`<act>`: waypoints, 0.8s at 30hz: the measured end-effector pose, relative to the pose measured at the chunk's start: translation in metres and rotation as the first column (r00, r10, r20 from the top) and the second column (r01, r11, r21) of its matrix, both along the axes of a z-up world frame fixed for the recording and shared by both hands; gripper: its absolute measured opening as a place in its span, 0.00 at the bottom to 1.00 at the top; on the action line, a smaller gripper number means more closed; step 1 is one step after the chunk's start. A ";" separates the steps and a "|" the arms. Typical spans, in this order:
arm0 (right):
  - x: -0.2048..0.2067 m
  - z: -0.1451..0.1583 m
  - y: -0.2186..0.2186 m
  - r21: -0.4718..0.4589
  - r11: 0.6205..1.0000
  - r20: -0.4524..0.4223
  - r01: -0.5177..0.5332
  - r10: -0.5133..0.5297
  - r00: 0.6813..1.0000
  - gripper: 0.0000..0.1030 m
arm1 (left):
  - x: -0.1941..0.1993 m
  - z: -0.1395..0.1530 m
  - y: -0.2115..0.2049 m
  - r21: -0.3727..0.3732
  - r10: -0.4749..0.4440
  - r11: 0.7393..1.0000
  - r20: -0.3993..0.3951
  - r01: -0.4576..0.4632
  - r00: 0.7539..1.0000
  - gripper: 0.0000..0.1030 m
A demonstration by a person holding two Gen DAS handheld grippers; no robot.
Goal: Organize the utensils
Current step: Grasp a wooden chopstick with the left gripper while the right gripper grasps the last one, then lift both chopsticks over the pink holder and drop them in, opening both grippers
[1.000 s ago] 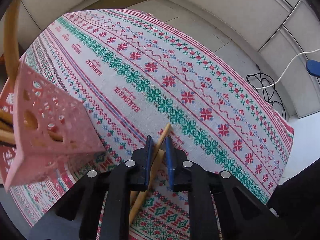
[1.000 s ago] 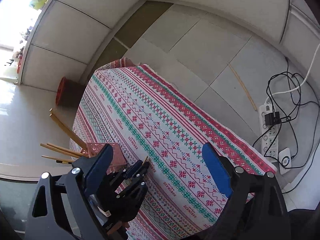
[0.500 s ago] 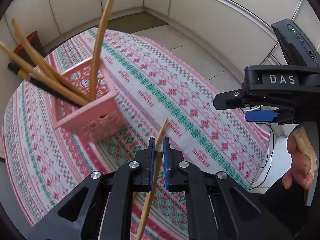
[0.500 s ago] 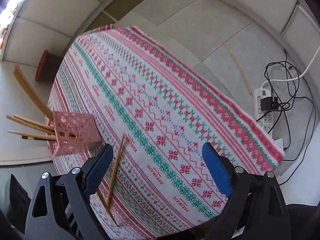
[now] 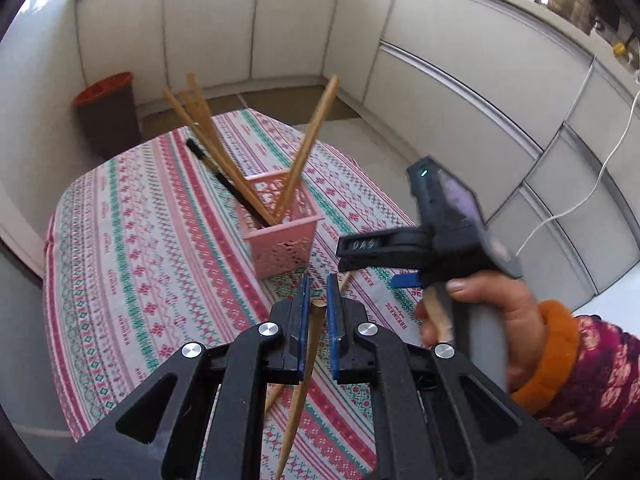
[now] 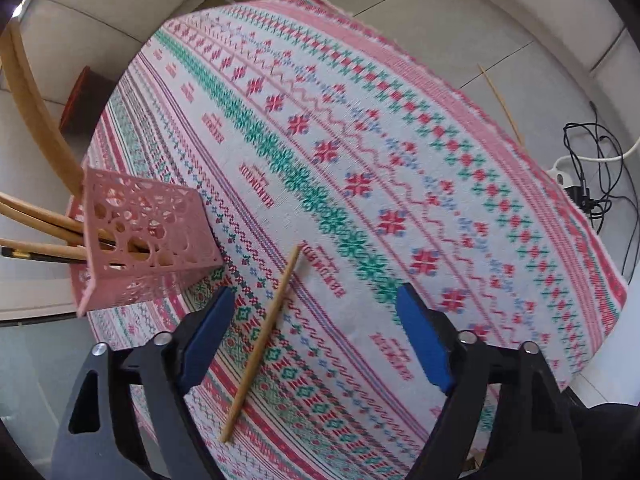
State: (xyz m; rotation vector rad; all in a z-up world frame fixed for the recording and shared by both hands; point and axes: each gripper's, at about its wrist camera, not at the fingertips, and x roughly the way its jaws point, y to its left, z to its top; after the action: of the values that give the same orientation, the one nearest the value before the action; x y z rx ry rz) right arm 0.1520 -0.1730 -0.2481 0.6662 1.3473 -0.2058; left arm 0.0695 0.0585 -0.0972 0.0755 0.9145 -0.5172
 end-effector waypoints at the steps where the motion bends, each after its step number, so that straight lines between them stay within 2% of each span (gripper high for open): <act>1: 0.003 -0.004 0.008 -0.021 1.000 -0.014 -0.017 0.017 1.000 0.61 | 0.002 0.002 0.003 -0.005 0.009 1.000 0.002 -0.009 1.000 0.07; 5: 0.004 -0.003 0.031 -0.180 0.983 -0.004 -0.036 0.036 0.999 0.51 | 0.006 0.002 0.013 -0.013 0.036 0.999 -0.003 -0.036 0.999 0.07; 8: -0.001 -0.003 0.039 -0.269 0.963 0.011 -0.022 0.026 1.000 0.35 | 0.009 0.004 0.020 -0.023 0.048 0.999 -0.006 -0.048 0.999 0.07; 10: -0.008 -0.003 0.042 -0.305 0.952 0.029 -0.015 0.025 0.999 0.19 | 0.008 0.008 0.024 -0.025 0.055 0.998 -0.006 -0.055 0.998 0.07; 12: -0.013 -0.004 0.037 -0.274 0.962 0.047 0.004 0.010 0.999 0.13 | 0.008 0.012 0.024 -0.028 0.061 0.998 -0.004 -0.061 0.998 0.07; 14: -0.019 -0.005 0.025 -0.200 0.980 0.061 0.020 -0.008 0.998 0.05 | 0.004 0.015 0.025 -0.029 0.065 0.997 0.003 -0.065 0.998 0.07; 17: -0.033 0.004 0.006 -0.117 0.993 0.100 0.032 -0.020 0.995 0.05 | -0.002 0.018 0.027 -0.030 0.068 0.997 0.016 -0.068 0.998 0.07; 21: -0.064 0.042 -0.002 -0.112 0.994 0.203 -0.014 0.037 0.979 0.05 | -0.015 0.027 0.031 -0.052 0.068 0.996 0.037 -0.066 0.997 0.07; 24: -0.096 0.079 -0.002 -0.144 0.988 0.312 -0.050 0.093 0.946 0.05 | -0.031 0.035 0.039 -0.092 0.081 0.993 0.055 -0.076 0.995 0.07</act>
State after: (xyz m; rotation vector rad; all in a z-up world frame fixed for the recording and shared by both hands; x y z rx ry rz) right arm 0.0555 -0.1751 -0.1693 0.5104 1.0351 -0.1229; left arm 0.0382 0.0978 -0.0622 -0.0268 0.8325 -0.4803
